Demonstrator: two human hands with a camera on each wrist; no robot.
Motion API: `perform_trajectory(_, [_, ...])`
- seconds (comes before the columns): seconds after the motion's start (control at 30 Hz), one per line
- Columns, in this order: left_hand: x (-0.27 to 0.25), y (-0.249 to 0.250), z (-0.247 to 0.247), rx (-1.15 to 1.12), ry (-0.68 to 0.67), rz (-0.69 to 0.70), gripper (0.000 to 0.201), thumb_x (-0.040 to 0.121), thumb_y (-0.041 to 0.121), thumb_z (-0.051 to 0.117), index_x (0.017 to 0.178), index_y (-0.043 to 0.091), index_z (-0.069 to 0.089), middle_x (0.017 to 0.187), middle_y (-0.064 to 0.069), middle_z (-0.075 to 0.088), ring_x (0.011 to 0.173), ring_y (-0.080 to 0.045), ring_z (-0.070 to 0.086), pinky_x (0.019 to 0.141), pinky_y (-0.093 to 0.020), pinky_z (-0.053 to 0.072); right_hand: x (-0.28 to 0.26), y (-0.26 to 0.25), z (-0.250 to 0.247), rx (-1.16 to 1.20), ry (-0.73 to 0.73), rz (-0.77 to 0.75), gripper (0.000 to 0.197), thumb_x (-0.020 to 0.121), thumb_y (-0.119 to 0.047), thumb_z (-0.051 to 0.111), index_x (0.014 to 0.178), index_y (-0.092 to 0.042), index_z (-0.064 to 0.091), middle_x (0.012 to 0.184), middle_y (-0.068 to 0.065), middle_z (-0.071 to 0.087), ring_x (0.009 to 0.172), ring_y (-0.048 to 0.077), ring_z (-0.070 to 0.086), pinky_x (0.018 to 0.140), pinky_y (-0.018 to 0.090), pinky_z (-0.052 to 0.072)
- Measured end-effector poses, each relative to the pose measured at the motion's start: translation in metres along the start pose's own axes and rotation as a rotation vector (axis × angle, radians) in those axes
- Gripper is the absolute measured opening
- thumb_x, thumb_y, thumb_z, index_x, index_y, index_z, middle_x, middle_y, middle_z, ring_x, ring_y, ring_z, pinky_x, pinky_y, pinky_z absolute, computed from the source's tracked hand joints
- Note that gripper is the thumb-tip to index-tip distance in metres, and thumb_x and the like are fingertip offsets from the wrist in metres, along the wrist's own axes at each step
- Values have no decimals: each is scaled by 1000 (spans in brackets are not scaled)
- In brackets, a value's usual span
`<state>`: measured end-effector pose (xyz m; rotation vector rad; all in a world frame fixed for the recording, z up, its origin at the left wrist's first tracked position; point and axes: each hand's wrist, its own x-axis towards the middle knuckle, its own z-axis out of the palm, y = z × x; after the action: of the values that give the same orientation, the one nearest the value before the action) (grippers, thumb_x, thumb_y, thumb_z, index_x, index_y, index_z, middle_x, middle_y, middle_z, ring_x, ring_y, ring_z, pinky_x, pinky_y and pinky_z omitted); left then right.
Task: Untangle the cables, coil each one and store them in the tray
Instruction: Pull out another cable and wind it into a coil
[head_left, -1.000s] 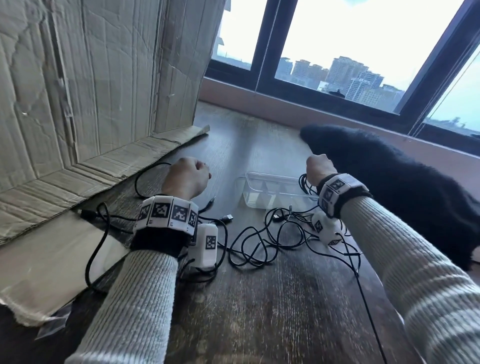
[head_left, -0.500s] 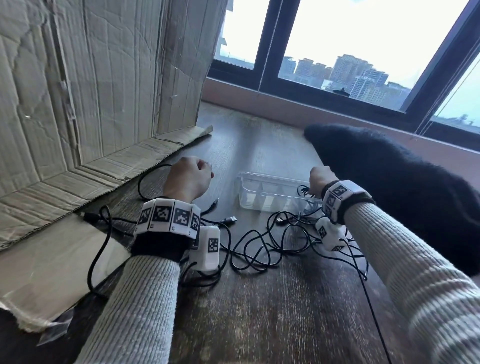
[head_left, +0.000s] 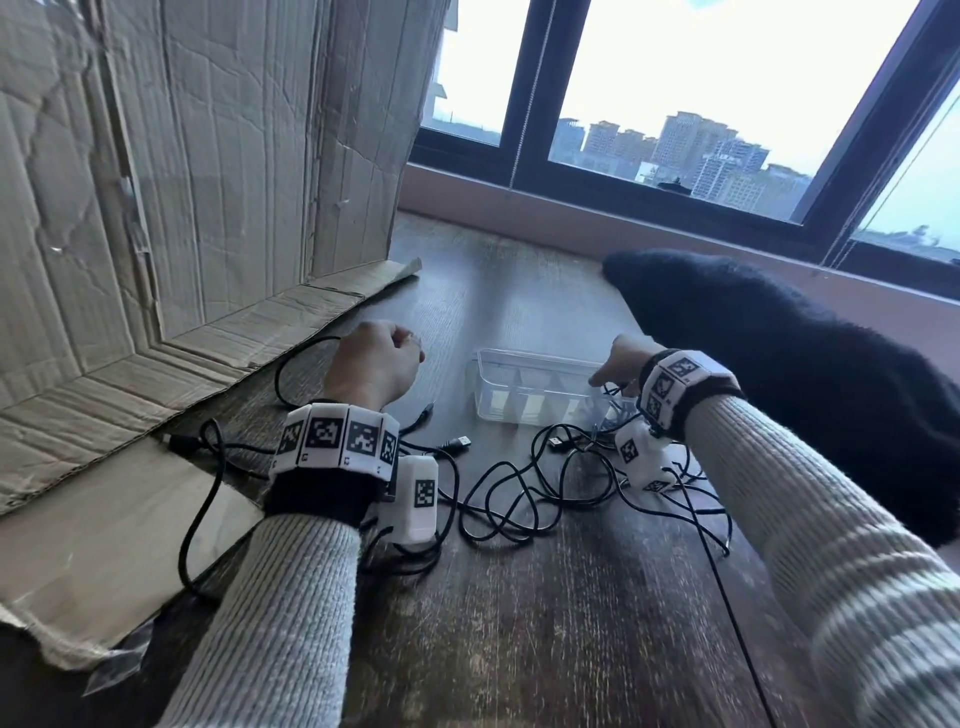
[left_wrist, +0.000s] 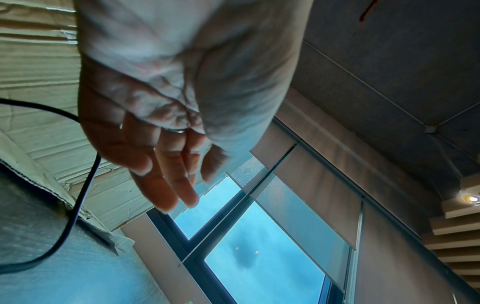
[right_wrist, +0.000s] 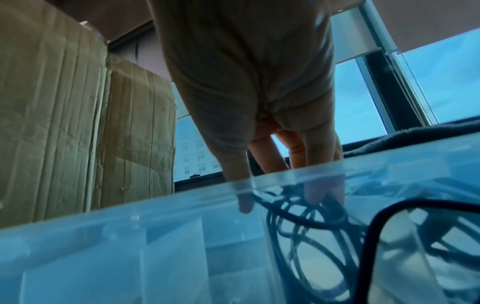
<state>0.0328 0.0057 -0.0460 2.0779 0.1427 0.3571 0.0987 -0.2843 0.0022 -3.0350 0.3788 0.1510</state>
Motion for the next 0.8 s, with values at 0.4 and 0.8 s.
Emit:
perform_trajectory(0.4, [-1, -4, -1, -9, -9, -44, 24, 92, 31, 53, 70, 24, 57, 94, 0, 72, 88, -25, 69, 86, -40, 54, 5, 7, 7, -170, 13, -63, 38, 90, -33, 62, 102, 3, 66, 90, 13, 64, 82, 25, 59, 70, 27, 46])
perform_trajectory(0.8, [-1, -3, -4, 0, 8, -34, 26, 91, 29, 52, 67, 23, 57, 95, -1, 73, 88, -27, 69, 86, -40, 54, 8, 2, 13, -237, 87, 35, 34, 82, -22, 72, 108, -2, 63, 87, 8, 55, 88, 24, 59, 73, 26, 46])
